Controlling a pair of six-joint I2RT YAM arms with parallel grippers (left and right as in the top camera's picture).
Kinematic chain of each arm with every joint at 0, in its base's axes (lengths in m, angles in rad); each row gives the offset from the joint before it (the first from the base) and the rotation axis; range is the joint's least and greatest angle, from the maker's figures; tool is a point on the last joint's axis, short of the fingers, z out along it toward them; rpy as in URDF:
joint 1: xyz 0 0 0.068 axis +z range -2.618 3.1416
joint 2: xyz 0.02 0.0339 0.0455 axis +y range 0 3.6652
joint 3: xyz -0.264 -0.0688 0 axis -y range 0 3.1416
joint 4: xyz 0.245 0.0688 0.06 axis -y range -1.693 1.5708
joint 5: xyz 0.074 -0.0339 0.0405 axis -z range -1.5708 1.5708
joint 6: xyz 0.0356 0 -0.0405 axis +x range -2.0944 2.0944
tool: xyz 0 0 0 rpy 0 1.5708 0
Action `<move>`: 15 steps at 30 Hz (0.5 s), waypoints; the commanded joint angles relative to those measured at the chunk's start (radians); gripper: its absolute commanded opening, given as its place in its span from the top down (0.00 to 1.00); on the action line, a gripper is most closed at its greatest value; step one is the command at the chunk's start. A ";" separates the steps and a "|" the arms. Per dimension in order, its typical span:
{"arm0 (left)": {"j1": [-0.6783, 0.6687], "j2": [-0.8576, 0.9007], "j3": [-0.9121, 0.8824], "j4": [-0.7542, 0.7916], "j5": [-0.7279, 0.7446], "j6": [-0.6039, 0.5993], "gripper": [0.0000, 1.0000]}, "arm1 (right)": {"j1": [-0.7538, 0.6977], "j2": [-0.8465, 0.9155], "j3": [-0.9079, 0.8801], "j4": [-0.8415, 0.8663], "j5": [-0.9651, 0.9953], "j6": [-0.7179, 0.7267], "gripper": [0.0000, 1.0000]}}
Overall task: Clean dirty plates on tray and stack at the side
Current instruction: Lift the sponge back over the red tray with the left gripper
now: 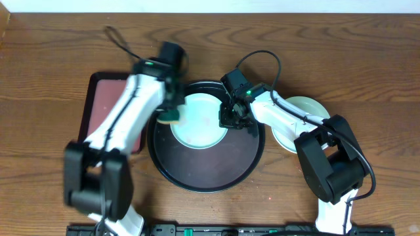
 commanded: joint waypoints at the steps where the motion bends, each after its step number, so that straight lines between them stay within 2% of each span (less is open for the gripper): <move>1: 0.086 -0.044 0.026 -0.014 -0.035 0.065 0.93 | 0.003 0.024 -0.003 -0.012 0.045 -0.002 0.99; 4: 0.136 -0.043 0.023 -0.031 -0.032 0.089 0.93 | 0.003 0.024 -0.003 -0.010 0.048 -0.001 0.99; 7: 0.171 -0.043 0.022 -0.039 -0.033 0.095 0.92 | 0.003 0.024 -0.003 0.003 0.049 -0.002 0.90; 9: 0.192 -0.043 0.021 -0.039 -0.033 0.098 0.92 | 0.003 0.024 -0.003 0.014 0.054 -0.005 0.87; 15: 0.248 -0.043 0.008 -0.031 -0.033 0.098 0.92 | 0.005 0.025 -0.003 0.022 0.076 -0.005 0.87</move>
